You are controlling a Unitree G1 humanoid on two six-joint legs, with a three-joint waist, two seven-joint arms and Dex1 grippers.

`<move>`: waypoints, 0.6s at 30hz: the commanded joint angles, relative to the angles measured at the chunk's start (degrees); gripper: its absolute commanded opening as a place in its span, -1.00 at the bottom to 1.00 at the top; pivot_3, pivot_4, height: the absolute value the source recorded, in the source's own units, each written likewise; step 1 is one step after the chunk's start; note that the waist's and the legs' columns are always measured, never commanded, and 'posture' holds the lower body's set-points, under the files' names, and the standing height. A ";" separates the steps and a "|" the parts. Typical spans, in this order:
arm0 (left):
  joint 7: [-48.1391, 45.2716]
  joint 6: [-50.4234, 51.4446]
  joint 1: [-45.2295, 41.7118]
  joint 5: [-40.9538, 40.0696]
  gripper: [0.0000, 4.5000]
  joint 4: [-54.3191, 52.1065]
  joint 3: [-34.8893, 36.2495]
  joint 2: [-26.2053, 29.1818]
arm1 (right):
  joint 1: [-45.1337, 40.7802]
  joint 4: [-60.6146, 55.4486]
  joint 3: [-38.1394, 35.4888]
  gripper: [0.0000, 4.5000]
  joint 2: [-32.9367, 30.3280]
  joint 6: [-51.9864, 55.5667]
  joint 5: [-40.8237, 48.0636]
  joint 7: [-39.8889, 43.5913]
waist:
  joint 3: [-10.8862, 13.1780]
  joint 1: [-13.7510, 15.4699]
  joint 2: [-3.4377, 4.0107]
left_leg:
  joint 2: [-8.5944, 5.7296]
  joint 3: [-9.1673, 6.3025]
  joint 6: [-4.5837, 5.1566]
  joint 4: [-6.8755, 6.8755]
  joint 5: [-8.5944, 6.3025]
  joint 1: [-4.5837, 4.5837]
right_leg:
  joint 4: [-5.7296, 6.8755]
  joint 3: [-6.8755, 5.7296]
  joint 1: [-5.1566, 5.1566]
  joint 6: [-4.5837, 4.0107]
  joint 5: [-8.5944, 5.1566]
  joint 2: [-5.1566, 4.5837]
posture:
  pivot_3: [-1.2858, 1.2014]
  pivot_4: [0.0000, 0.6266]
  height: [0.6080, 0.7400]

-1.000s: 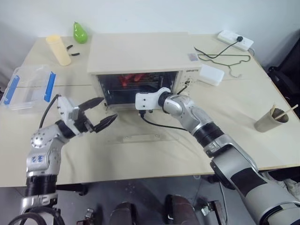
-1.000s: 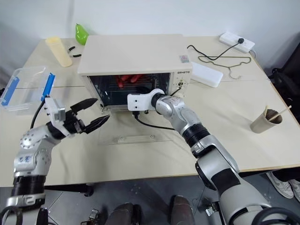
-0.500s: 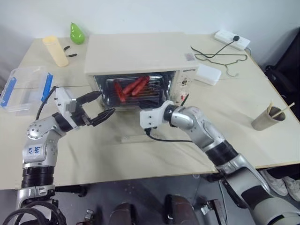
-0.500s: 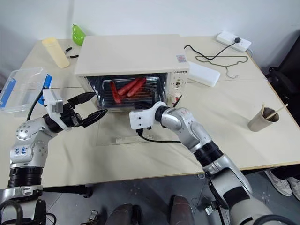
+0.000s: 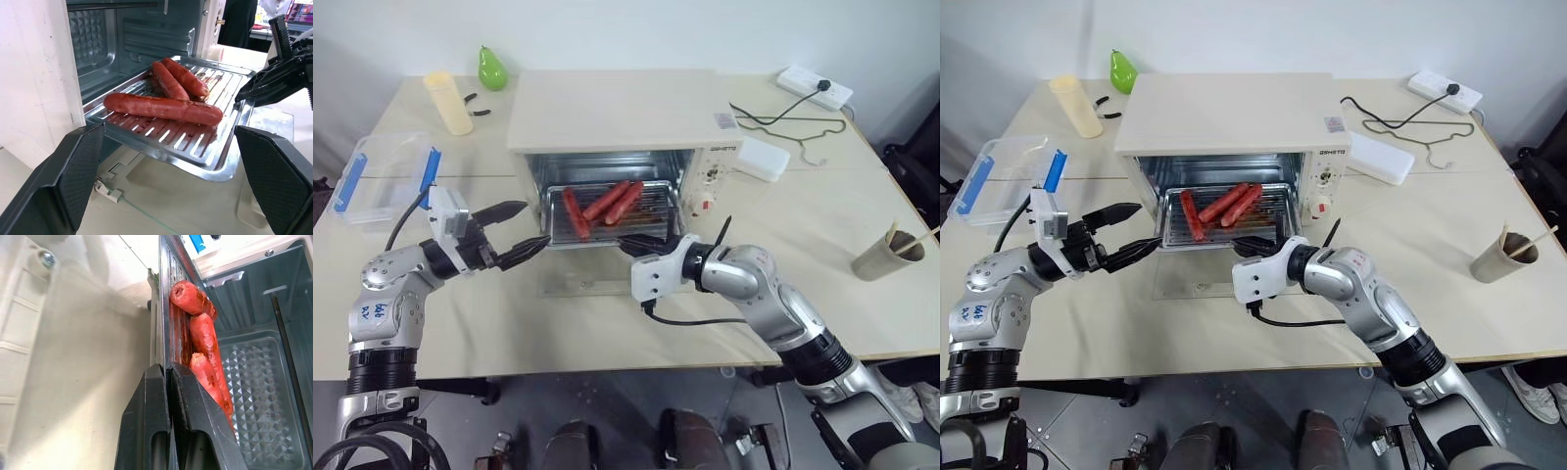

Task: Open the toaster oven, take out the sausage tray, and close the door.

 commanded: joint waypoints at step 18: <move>32.29 55.38 2.20 -32.87 1.00 -17.07 12.35 1.72 | 7.12 -6.42 -5.15 -0.95 -5.26 -12.67 3.74 -3.41 | 0.01 0.62 -0.11 | 0.03 -0.24 0.01 0.06 0.01 0.16 | -0.06 0.21 0.14 0.00 0.00 -0.02 | 0.03 -0.52 1.00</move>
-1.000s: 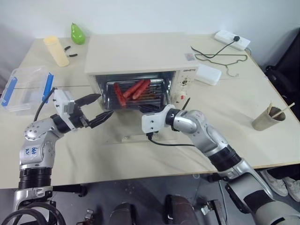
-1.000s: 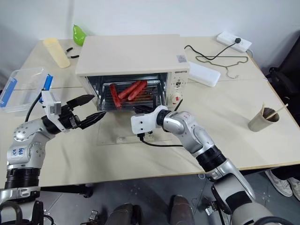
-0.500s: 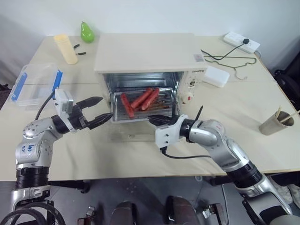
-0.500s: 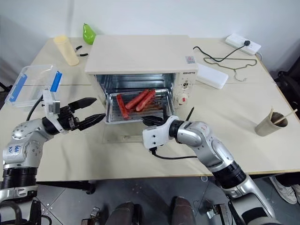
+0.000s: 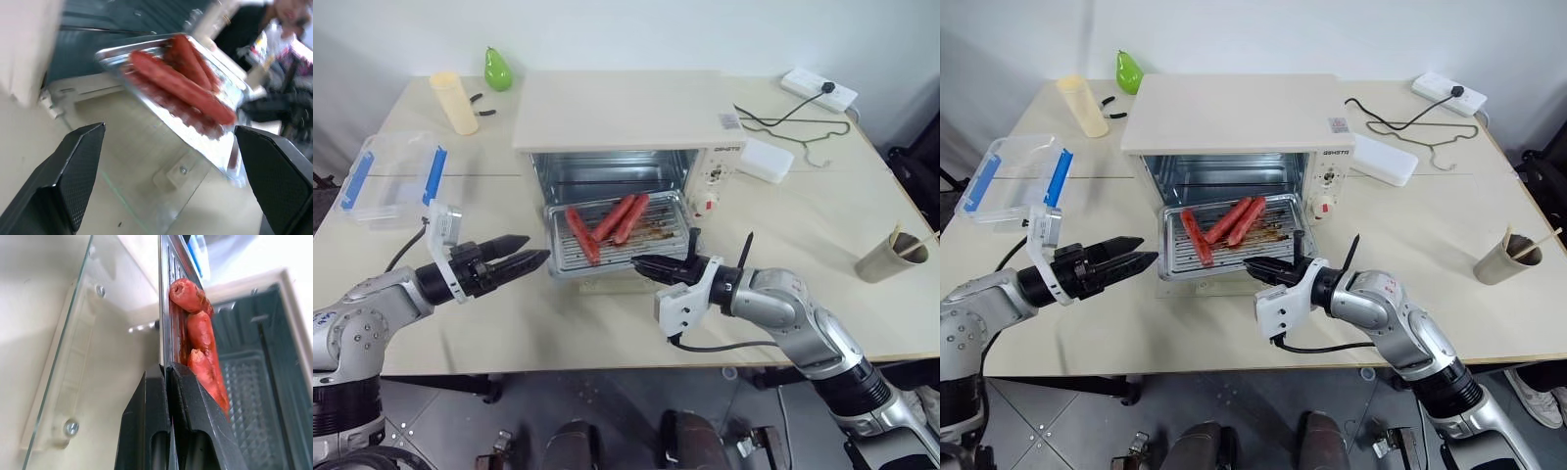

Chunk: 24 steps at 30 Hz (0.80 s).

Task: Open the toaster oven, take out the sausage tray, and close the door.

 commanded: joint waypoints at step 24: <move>30.32 22.73 -4.23 -35.61 -0.99 8.41 2.38 -0.22 | -3.12 2.16 -0.85 -0.97 2.03 -5.91 2.06 -1.31 | -0.02 -0.30 -0.04 | -0.03 -0.02 -0.01 -0.03 0.00 0.05 | -0.02 0.09 0.02 0.00 0.00 -0.01 | 0.03 -0.52 1.00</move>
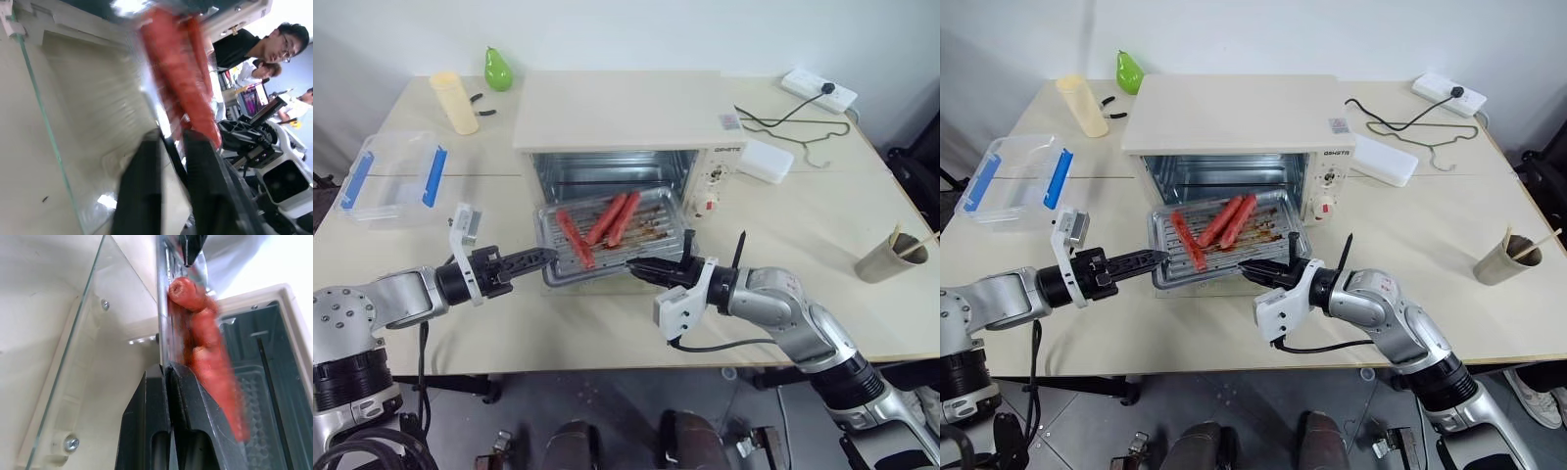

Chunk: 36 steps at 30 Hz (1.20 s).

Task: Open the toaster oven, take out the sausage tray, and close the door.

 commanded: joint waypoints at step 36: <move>12.44 -13.49 15.61 -27.14 -1.00 -2.95 -3.39 -2.00 | -1.10 -5.66 -3.25 0.84 0.12 5.67 27.96 14.76 | -0.01 0.11 -0.01 | -0.05 0.12 0.01 0.01 0.00 0.07 | -0.08 0.43 0.01 0.00 0.00 0.10 | 0.03 -0.52 1.00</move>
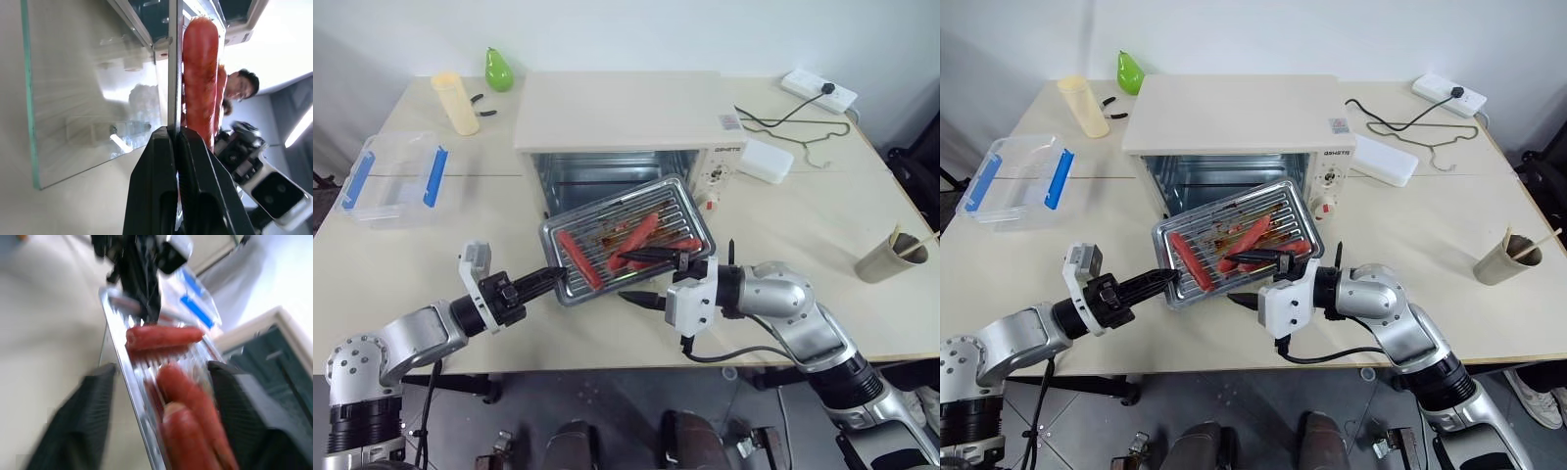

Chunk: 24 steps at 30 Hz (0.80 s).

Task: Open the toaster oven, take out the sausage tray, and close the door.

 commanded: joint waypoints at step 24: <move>-21.32 -2.69 43.97 -1.57 -1.00 -11.23 28.12 -1.80 | 3.97 4.67 -20.51 0.98 -9.66 33.86 36.39 11.35 | -0.03 0.17 -0.05 | 0.10 0.24 0.27 -0.09 -0.27 -0.05 | -0.51 0.62 -0.01 -0.02 -0.01 0.07 | 0.03 -0.52 1.00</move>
